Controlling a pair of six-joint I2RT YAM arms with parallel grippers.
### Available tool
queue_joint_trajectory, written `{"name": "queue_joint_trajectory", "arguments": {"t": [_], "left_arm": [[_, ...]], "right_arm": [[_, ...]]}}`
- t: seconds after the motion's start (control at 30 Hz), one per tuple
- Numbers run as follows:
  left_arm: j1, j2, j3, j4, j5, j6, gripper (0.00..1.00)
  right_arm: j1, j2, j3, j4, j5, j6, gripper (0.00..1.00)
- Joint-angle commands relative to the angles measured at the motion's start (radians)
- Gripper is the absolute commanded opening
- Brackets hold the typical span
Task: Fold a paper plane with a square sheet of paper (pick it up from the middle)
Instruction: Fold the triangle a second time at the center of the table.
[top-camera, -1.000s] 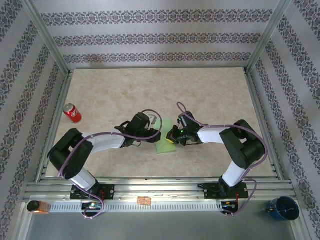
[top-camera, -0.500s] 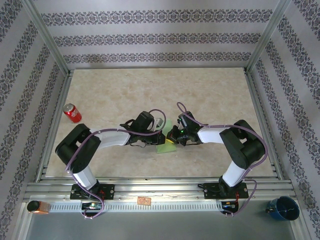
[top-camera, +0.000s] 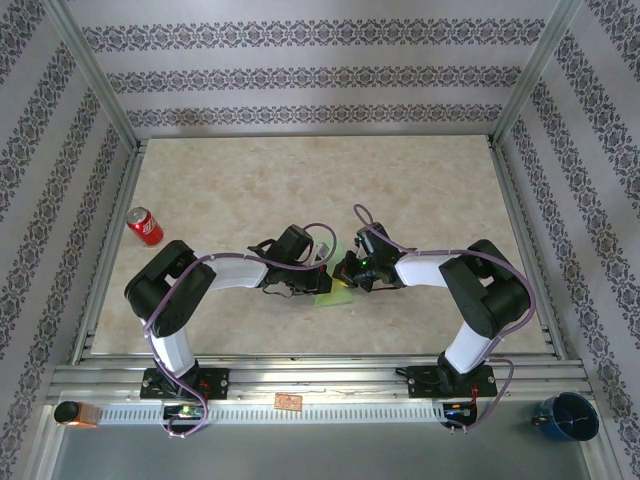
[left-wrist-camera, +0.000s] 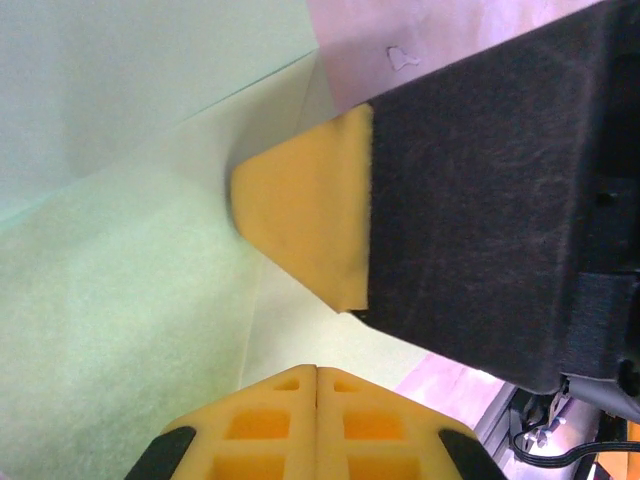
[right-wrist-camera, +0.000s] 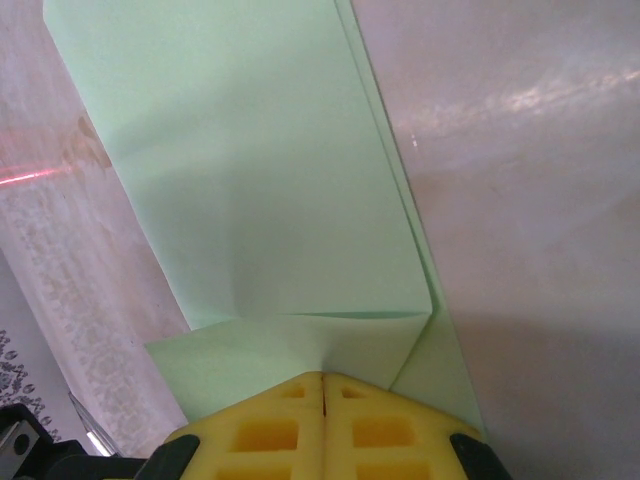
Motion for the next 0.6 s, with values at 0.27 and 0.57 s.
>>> {"name": "queue_joint_trajectory", "arguments": {"t": [0.27, 0.57], "left_arm": [[-0.007, -0.01, -0.069, -0.055, -0.024, 0.055, 0.02], [-0.007, -0.053, -0.123, -0.068, -0.034, 0.063, 0.03]], "right_arm": [[-0.005, 0.034, -0.028, -0.058, 0.046, -0.015, 0.0], [-0.007, 0.038, -0.031, -0.066, 0.052, -0.021, 0.0]]}}
